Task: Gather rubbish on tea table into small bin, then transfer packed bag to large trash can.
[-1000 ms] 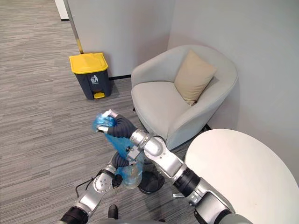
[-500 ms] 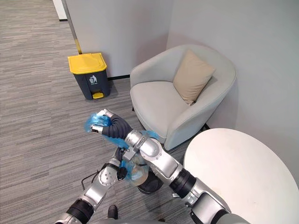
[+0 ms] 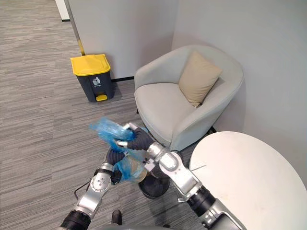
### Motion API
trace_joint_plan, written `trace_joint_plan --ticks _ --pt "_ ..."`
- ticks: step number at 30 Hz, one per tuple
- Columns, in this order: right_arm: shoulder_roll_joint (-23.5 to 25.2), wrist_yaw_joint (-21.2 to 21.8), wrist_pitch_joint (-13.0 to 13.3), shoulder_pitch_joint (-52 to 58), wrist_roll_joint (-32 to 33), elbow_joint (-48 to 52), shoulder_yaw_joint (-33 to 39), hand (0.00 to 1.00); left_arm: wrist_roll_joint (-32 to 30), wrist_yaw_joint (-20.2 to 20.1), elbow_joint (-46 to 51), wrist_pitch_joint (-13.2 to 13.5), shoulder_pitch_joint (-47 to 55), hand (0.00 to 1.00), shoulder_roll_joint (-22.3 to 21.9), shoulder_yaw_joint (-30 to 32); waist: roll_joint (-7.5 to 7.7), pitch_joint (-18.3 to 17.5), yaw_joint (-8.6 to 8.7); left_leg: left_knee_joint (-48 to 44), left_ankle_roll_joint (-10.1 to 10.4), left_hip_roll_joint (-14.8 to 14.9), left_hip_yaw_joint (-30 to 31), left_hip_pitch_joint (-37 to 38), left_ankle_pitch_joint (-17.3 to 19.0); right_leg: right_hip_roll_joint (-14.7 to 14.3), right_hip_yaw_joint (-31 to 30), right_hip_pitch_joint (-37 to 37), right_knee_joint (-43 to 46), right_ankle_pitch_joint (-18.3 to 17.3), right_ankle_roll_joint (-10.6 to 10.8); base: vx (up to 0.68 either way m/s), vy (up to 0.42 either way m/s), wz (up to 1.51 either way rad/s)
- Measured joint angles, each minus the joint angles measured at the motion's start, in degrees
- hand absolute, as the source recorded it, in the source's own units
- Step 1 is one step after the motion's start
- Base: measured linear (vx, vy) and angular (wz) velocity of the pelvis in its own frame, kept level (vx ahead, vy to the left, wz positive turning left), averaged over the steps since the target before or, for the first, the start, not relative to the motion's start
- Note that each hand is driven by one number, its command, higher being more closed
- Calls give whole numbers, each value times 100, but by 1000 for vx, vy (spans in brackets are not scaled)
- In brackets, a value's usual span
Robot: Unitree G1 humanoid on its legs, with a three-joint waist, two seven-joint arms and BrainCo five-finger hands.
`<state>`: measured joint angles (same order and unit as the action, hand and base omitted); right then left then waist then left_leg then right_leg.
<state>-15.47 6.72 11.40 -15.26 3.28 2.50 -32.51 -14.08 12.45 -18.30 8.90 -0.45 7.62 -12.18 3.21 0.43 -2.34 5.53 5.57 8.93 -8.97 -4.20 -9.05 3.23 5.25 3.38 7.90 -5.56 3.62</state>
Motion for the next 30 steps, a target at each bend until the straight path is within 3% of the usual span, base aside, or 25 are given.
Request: trace_joint_plan --ticks 8,17,21,24,26,30 --pt "-1002 -256 526 245 -1345 572 794 0 0 0 221 34 242 100 43 583 -22 19 12 -1 4 -3 -60 -2 6 -1 -53 69 8 -1 2 0 0 -3" --pt "-1209 -781 833 559 -2101 612 1455 0 -2 6 332 47 496 100 45 997 -29 24 9 -1 4 -14 -57 16 6 6 -49 54 -19 0 2 0 0 0" --pt "-955 -801 834 1259 -2114 668 1986 0 0 3 329 48 663 100 53 1067 -75 54 23 0 3 -23 -54 34 8 20 -46 32 -26 0 3 0 0 0" --pt "-429 -725 767 1785 -1744 235 2273 0 79 -36 307 48 846 100 49 1080 -130 84 124 0 4 -23 -50 62 9 21 -41 -2 -34 0 3 0 0 0" --pt "16 -580 568 2129 -1440 -316 2618 0 116 -201 170 48 941 100 25 1189 -178 84 157 -1 25 -23 -50 72 26 22 -43 -12 -43 0 3 0 0 0" --pt "349 -394 315 2460 -1012 -1182 3006 0 226 -374 -33 47 1026 100 26 1400 -254 79 165 -1 69 -31 -45 73 72 29 -47 -22 -69 1 5 0 0 0"
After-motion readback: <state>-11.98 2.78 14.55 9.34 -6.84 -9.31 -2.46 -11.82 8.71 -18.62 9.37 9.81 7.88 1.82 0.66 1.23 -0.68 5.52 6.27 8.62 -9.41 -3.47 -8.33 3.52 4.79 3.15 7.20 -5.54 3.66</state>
